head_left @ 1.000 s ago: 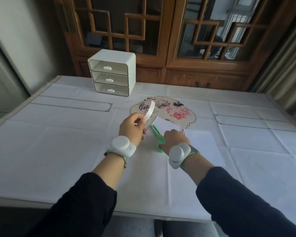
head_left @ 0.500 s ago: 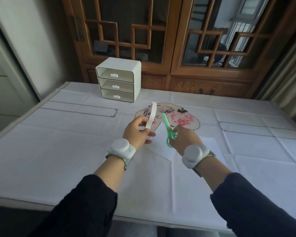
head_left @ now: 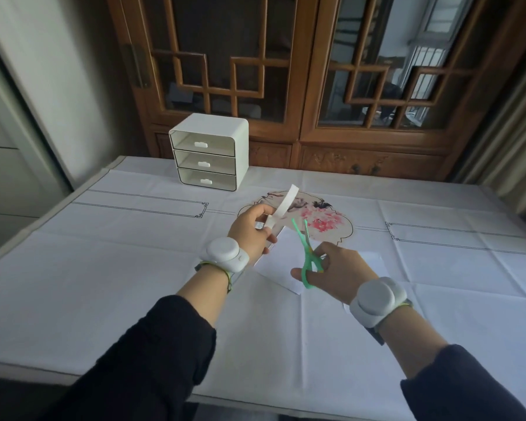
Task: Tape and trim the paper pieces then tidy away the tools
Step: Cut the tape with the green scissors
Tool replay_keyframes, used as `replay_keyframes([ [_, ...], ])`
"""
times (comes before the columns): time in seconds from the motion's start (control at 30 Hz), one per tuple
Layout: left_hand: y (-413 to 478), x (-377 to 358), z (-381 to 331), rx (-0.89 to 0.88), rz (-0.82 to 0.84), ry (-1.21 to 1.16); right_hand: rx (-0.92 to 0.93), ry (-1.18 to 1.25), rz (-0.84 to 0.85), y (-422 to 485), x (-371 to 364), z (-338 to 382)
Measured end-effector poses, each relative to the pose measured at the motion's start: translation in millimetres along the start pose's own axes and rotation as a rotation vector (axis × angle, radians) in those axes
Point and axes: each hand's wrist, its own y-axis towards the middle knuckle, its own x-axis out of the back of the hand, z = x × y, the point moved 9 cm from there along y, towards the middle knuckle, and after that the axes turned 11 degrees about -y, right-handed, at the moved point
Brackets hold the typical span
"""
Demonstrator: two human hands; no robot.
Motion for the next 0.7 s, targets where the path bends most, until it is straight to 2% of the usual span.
replay_keyframes([
  [0.23, 1, -8, -4, -0.006, 0.083, 0.045, 0.133, -0.024, -0.172, -8, 11, 6],
  [0.5, -5, -22, -8, -0.003, 0.228, 0.065, 0.179, -0.047, -0.144, -9, 17, 12],
  [0.7, -6, -24, -8, -0.022, 0.253, 0.122, 0.176, -0.083, -0.108, -8, 16, 12],
])
